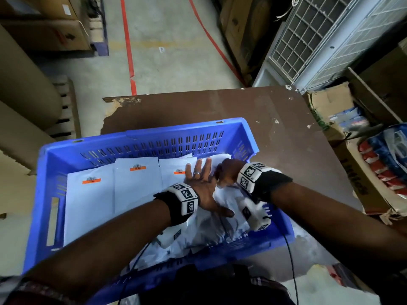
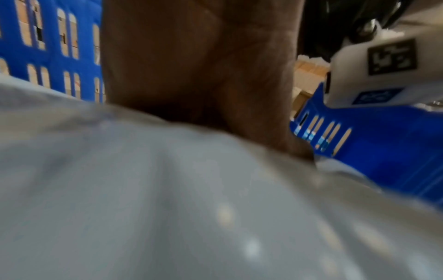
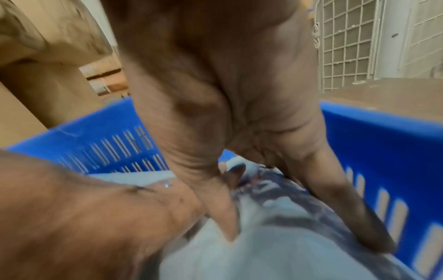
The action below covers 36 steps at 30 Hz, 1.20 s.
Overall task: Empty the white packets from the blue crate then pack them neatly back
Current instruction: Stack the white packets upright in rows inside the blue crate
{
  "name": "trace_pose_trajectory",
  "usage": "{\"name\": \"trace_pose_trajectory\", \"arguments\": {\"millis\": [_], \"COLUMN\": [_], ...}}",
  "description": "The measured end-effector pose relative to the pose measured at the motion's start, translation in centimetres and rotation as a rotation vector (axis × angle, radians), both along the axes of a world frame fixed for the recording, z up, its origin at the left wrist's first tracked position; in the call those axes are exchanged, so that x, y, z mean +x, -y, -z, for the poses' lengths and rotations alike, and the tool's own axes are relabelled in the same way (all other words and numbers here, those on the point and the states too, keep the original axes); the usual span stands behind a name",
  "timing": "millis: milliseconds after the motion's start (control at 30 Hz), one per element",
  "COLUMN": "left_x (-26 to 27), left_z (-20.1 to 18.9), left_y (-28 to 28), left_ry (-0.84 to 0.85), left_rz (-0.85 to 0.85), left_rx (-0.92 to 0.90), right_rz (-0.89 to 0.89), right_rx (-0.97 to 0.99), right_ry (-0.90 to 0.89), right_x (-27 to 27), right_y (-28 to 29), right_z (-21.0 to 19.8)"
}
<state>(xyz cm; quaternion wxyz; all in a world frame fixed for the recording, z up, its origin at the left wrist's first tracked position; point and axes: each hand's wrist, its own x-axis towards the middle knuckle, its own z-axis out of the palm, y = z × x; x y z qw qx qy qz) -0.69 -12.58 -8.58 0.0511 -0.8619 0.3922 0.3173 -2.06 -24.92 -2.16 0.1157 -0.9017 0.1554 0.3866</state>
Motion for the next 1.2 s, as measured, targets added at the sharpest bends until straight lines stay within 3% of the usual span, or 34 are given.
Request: {"name": "trace_pose_trajectory", "arguments": {"millis": [100, 200, 333, 533, 733, 867, 967, 1200], "left_x": [1.7, 4.2, 5.9, 4.3, 3.5, 4.3, 5.0, 3.7], "left_z": [-3.9, -6.2, -5.2, -2.0, -1.7, -3.5, -4.4, -2.9], "left_y": [-2.0, -5.0, -8.8, -11.6, -12.1, -13.1, -14.2, -16.2], "left_ry": [-0.096, -0.113, -0.055, -0.044, -0.022, 0.015, 0.044, -0.009], "left_rz": [0.016, 0.05, 0.07, 0.011, -0.039, -0.095, -0.115, -0.122], "left_rx": [0.002, 0.128, 0.211, 0.185, 0.1, 0.087, 0.151, 0.187], "right_rz": [-0.05, -0.266, -0.397, -0.285, -0.383, -0.479, -0.529, -0.538], "right_rx": [0.023, -0.008, -0.111, -0.125, -0.193, -0.08, -0.018, -0.045], "right_ry": [0.03, -0.114, -0.176, -0.156, -0.169, 0.036, 0.068, -0.046], "right_x": [0.9, 0.2, -1.5, -2.1, -1.4, 1.9, 3.2, 0.4], "right_y": [1.0, 1.0, 0.1, -0.6, -1.4, -2.9, -5.7, -9.0], "right_z": [-1.3, -0.9, 1.7, 4.3, 1.7, -2.6, -3.5, 1.9]}}
